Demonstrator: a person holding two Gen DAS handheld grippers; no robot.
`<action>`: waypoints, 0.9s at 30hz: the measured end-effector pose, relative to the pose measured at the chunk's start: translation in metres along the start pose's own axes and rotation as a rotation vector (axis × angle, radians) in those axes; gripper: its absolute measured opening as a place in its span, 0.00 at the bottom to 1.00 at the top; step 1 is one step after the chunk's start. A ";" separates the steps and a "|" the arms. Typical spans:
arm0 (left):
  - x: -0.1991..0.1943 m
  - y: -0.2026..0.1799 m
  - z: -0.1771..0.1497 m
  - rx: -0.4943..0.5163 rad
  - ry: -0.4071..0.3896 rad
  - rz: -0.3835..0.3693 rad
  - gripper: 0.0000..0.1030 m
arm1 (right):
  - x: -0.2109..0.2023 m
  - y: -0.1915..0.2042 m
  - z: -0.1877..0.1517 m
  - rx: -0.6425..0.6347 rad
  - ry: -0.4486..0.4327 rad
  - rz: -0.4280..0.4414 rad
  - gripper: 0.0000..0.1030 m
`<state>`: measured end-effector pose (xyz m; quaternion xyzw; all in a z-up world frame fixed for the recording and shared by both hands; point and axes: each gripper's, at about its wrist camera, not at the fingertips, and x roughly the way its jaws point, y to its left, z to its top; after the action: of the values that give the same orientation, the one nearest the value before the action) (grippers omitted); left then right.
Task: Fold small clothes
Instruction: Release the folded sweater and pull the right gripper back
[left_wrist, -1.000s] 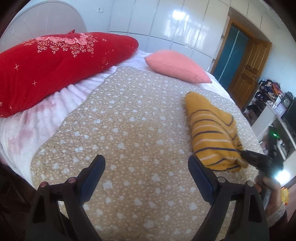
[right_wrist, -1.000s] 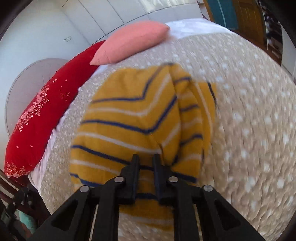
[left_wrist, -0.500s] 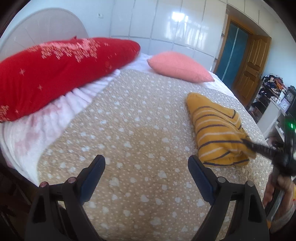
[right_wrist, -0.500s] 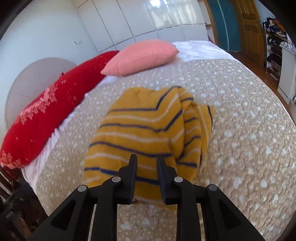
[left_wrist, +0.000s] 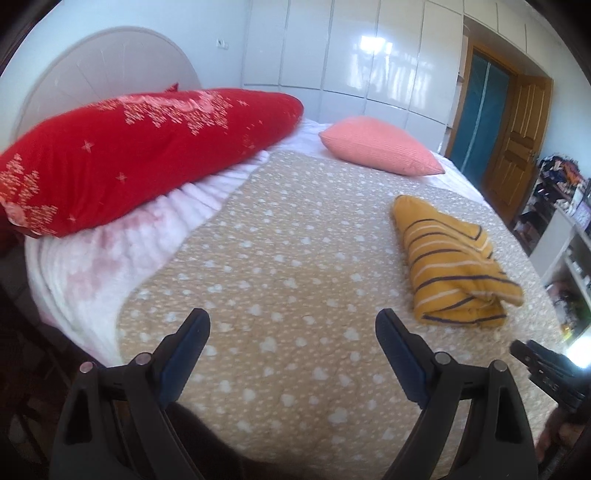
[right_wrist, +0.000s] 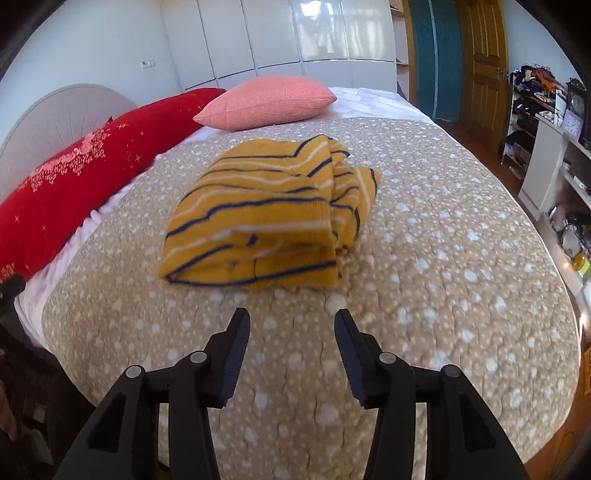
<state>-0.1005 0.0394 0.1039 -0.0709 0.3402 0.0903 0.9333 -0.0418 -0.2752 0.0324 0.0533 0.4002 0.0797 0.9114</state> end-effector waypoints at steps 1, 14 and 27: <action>-0.003 0.002 -0.002 0.010 -0.010 0.022 0.88 | -0.003 0.005 -0.005 -0.010 0.002 0.000 0.52; -0.043 0.008 -0.013 0.164 -0.224 0.423 0.93 | -0.010 0.066 -0.030 -0.116 0.047 0.066 0.54; -0.053 0.020 -0.011 0.193 -0.295 0.529 0.96 | -0.019 0.094 -0.026 -0.180 0.040 0.074 0.59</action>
<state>-0.1511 0.0507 0.1286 0.1229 0.2149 0.3065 0.9191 -0.0838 -0.1852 0.0435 -0.0156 0.4072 0.1501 0.9008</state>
